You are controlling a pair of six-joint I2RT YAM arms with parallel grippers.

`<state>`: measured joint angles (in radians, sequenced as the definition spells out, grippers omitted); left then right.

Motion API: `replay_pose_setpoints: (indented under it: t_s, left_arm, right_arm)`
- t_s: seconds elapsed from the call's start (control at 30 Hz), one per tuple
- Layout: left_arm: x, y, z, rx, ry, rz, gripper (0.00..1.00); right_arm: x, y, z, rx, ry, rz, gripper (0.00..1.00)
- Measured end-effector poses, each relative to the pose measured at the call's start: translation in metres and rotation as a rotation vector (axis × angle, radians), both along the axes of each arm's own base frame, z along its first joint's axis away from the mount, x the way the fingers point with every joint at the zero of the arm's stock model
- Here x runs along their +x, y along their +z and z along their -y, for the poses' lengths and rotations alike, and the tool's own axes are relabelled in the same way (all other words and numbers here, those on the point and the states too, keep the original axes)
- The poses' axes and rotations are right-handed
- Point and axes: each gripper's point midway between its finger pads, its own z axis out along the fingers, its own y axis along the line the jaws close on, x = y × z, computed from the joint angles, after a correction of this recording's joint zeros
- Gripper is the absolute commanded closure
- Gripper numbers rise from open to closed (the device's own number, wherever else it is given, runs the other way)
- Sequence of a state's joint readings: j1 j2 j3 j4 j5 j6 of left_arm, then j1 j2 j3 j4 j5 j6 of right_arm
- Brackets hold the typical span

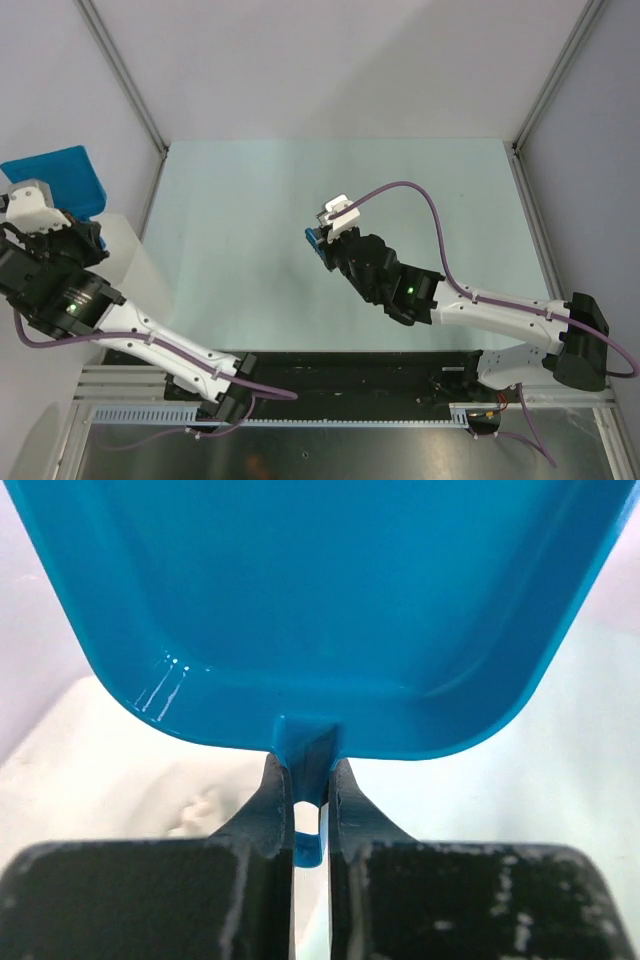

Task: Sweep away the paper scraps from the table

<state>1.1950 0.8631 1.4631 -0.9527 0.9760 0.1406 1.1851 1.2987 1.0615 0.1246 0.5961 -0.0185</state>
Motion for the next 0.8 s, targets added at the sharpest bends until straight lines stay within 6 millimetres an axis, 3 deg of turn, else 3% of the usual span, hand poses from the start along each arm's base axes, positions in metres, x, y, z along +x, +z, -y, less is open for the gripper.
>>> replay_pose_setpoints:
  t_s: [0.13, 0.23, 0.3, 0.4, 0.6, 0.7, 0.8]
  left_arm:
    - [-0.004, -0.015, -0.032, 0.173, 0.101, -0.132, 1.0]
    - [-0.004, -0.023, -0.043, 0.308, 0.113, -0.223, 1.0]
    - [0.001, -0.027, -0.037, 0.389, 0.077, -0.269, 1.0]
    - [0.019, -0.03, -0.015, 0.502, -0.033, -0.312, 1.0]
    - [0.063, -0.046, 0.057, 0.646, -0.303, -0.349, 1.0]
    - [0.081, -0.07, 0.101, 0.716, -0.449, -0.393, 1.0]
    - [0.092, -0.117, 0.147, 0.791, -0.611, -0.496, 1.0]
  right_arm:
    - [0.001, -0.001, 0.0, -0.001, 0.0, -0.001, 1.0]
    - [0.004, -0.001, -0.001, 0.0, 0.006, 0.0, 1.0]
    - [0.006, -0.002, -0.001, 0.001, 0.007, 0.0, 1.0]
    - [0.01, -0.002, 0.0, 0.005, 0.007, -0.003, 1.0]
    - [0.032, -0.008, 0.018, 0.022, -0.047, -0.043, 1.0]
    - [0.041, -0.009, 0.036, 0.013, -0.087, -0.052, 1.0]
    - [0.044, 0.0, 0.065, 0.026, -0.142, -0.041, 1.0]
